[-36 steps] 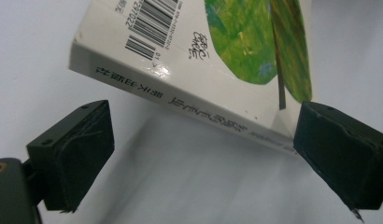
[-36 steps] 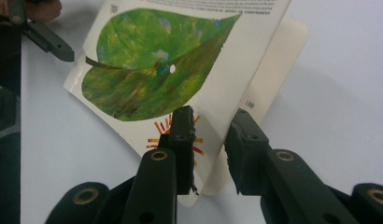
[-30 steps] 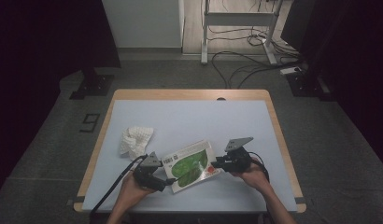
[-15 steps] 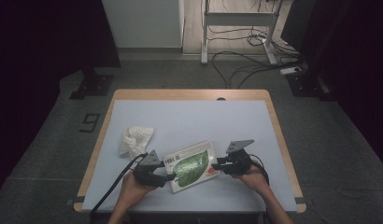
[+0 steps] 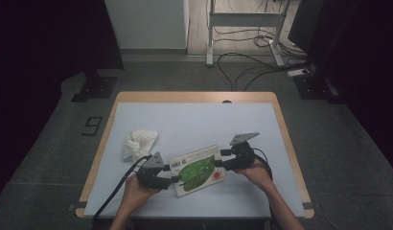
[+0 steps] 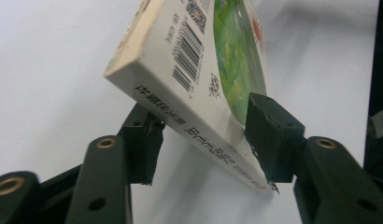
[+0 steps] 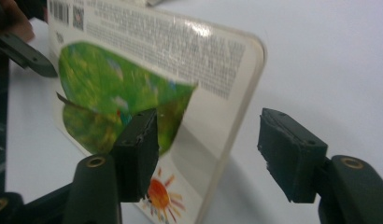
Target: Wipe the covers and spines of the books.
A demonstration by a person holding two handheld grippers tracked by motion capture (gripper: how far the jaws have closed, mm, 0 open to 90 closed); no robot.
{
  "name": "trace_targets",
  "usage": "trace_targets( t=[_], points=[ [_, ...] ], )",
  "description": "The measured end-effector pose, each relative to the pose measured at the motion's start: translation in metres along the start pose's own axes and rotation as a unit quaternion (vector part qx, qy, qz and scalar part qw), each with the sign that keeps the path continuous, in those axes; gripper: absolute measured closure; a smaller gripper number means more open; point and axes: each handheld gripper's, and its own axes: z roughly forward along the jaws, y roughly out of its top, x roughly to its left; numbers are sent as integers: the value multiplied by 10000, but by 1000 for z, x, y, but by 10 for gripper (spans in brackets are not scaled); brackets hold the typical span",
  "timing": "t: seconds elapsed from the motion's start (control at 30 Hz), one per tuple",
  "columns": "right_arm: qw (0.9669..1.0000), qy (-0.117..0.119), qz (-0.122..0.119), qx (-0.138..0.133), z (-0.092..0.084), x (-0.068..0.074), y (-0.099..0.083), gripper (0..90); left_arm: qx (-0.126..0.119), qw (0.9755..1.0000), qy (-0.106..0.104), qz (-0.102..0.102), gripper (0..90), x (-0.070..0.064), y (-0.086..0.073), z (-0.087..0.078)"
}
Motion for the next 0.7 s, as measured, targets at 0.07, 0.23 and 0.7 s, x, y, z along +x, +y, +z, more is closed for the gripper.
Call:
trace_targets(
  t=[0.07, 0.23, 0.7],
  points=[
    [10000, 72, 16, -27, 1, -1, 4, 428, 36, 10000, -40, -7, 492, 2, 2, -1],
    [9999, -36, -144, -17, -3, 5, 10, 505, 87, 9998, -186, -84, 554, 8, 9, -4],
    [9995, -158, -251, -93, -16, 11, 14, 581, 279, 9996, 1, -43, 618, 18, 27, -9]
  ],
)
